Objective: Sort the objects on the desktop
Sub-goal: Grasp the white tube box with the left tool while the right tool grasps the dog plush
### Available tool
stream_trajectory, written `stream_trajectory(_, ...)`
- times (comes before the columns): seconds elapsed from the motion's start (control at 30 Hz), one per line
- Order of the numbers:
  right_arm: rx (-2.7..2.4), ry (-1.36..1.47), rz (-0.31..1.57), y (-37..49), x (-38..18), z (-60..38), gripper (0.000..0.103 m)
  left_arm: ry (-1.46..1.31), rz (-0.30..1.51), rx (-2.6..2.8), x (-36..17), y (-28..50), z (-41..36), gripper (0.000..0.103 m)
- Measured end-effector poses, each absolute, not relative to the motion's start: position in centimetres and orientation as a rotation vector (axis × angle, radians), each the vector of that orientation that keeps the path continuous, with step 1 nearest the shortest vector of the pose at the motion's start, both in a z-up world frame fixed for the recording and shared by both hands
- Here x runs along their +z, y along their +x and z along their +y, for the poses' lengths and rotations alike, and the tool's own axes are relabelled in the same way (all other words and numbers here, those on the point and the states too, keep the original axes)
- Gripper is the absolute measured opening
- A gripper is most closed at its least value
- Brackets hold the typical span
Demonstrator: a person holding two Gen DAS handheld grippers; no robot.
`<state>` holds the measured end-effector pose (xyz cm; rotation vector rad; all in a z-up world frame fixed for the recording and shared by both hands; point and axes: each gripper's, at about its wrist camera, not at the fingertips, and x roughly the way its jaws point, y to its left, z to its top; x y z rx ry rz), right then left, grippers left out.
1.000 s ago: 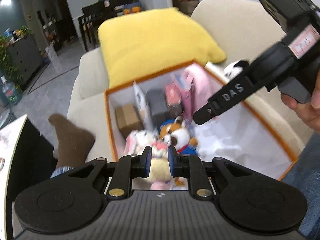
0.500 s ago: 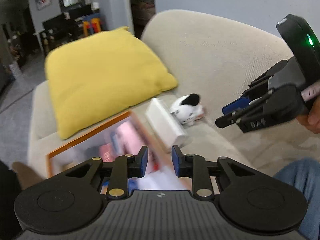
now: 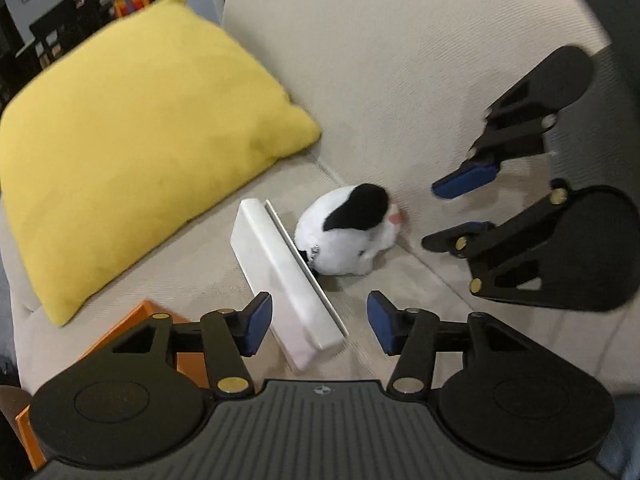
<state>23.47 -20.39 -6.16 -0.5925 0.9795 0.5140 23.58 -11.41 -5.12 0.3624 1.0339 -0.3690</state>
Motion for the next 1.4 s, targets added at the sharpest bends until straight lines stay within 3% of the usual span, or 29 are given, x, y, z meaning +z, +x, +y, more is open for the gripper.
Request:
stream_trajectory(0.47,0.526,-0.52,1.04,27.7,-8.4,-20.2,0.035,0.385,1.197,-0.281,-11.2,29.4,-12.5,0.064)
stream_trajectory(0.6,0.545,-0.526,1.047,28.4,-8.9,-20.0,0.036,0.412,1.211,-0.275,-11.8,30.2,-12.2,0.061)
stream_trajectory(0.63,0.555,-0.537,1.045,28.3,-9.0,-19.8,0.036,0.405,1.219,-0.284,-11.9,30.3,-11.9,0.056)
stream_trajectory(0.7,0.567,-0.565,1.041,27.9,-9.1,-19.5,0.049,0.399,1.241,-0.284,-12.0,30.6,-11.4,0.053)
stream_trajectory(0.73,0.569,-0.59,1.035,27.8,-9.4,-19.1,0.051,0.4,1.241,-0.283,-11.8,30.7,-11.2,0.051)
stream_trajectory(0.93,0.567,-0.689,1.011,28.5,-10.8,-17.9,0.052,0.366,1.253,-0.295,-11.4,31.6,-10.2,0.045)
stream_trajectory(1.17,0.618,-0.703,1.008,30.5,-11.3,-17.3,0.066,0.347,1.276,-0.322,-11.1,33.2,-9.5,0.042)
stream_trajectory(1.4,0.646,-0.676,1.01,32.4,-12.0,-16.7,0.071,0.346,1.285,-0.294,-11.5,35.1,-9.7,0.049)
